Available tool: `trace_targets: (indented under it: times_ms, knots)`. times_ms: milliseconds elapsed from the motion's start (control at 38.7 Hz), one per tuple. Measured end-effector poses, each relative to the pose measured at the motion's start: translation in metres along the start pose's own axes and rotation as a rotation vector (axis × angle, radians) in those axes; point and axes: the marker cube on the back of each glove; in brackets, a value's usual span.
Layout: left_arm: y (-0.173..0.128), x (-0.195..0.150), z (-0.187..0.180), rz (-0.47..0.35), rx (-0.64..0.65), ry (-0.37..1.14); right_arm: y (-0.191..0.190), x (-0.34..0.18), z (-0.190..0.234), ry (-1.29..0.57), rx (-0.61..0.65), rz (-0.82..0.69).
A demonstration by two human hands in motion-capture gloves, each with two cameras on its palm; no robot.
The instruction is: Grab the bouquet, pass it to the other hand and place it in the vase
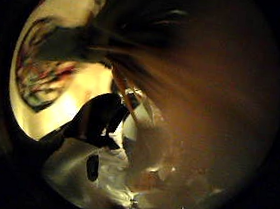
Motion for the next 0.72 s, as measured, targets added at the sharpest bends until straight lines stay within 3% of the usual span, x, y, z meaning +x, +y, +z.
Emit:
trace_targets:
  times_ms: [77,232,361,491,723]
  knots:
    - [0.022,-0.024,-0.007,-0.031,-0.028,0.073,-0.002,0.02,-0.004,0.017,0.011,0.009]
    - [0.04,-0.031,-0.024,0.069,-0.094,0.273,0.001,0.05,-0.017,0.139,0.087,0.108]
    - [0.032,-0.032,-0.035,0.021,-0.04,0.297,0.008,0.058,-0.025,0.196,0.108,0.182]
    - [0.014,-0.034,-0.051,0.118,0.02,0.392,0.021,0.062,-0.027,0.171,0.096,0.187]
    - [0.035,-0.005,-0.069,0.17,0.148,0.283,0.017,0.081,-0.004,0.173,0.062,0.146]
